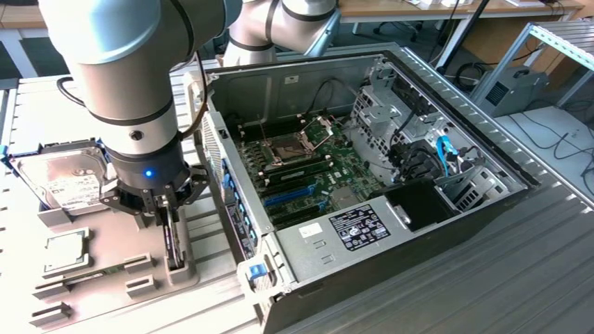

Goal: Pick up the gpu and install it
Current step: 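Pick up the gpu and move the gpu toward the slot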

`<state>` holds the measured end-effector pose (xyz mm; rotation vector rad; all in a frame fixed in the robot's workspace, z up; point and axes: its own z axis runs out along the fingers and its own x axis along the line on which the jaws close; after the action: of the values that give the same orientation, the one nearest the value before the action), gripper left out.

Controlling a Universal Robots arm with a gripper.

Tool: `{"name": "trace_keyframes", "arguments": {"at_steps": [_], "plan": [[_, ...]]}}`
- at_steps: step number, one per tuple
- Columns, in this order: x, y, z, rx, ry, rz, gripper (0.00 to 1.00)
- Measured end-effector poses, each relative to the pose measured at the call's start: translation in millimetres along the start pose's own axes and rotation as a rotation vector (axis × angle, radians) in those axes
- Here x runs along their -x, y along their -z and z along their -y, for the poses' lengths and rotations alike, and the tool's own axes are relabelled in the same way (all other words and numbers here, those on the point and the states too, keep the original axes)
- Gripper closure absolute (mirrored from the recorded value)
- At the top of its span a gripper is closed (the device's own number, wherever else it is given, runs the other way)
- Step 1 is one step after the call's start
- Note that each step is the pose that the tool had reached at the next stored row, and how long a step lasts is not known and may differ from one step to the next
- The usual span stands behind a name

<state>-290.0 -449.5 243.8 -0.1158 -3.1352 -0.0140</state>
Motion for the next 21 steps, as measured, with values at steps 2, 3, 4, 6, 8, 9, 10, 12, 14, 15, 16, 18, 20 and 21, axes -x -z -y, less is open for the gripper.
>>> {"name": "trace_keyframes", "arguments": {"at_steps": [2,3,4,6,8,9,10,12,14,15,16,18,20,21], "plan": [[0.0,0.0,0.0,0.0002,0.000,0.0003,0.74],[0.0,0.5,0.0,0.0003,0.000,0.0003,0.74],[0.0,1.2,0.0,0.0001,0.000,0.0001,0.74],[0.0,2.4,0.0,0.0000,0.000,0.0000,0.74],[0.0,3.6,0.0,0.0000,0.000,0.0001,0.74],[0.0,3.9,-0.1,0.0003,0.000,0.0003,0.74],[0.0,4.3,-0.1,0.0001,0.000,0.0001,0.74],[0.0,5.1,0.0,0.0000,0.000,0.0001,0.74],[0.0,7.1,-0.1,-0.0002,0.000,0.0001,0.74],[0.0,7.8,-0.1,-0.0005,0.000,0.0001,0.74],[0.0,9.3,-0.1,-0.0009,0.000,0.0002,0.74],[-0.1,15.8,-0.1,-0.0011,0.000,0.0002,0.74],[-0.1,22.1,-0.2,-0.0012,0.000,0.0001,0.74],[-0.1,22.7,-0.2,-0.0012,0.000,0.0001,0.74]]}}
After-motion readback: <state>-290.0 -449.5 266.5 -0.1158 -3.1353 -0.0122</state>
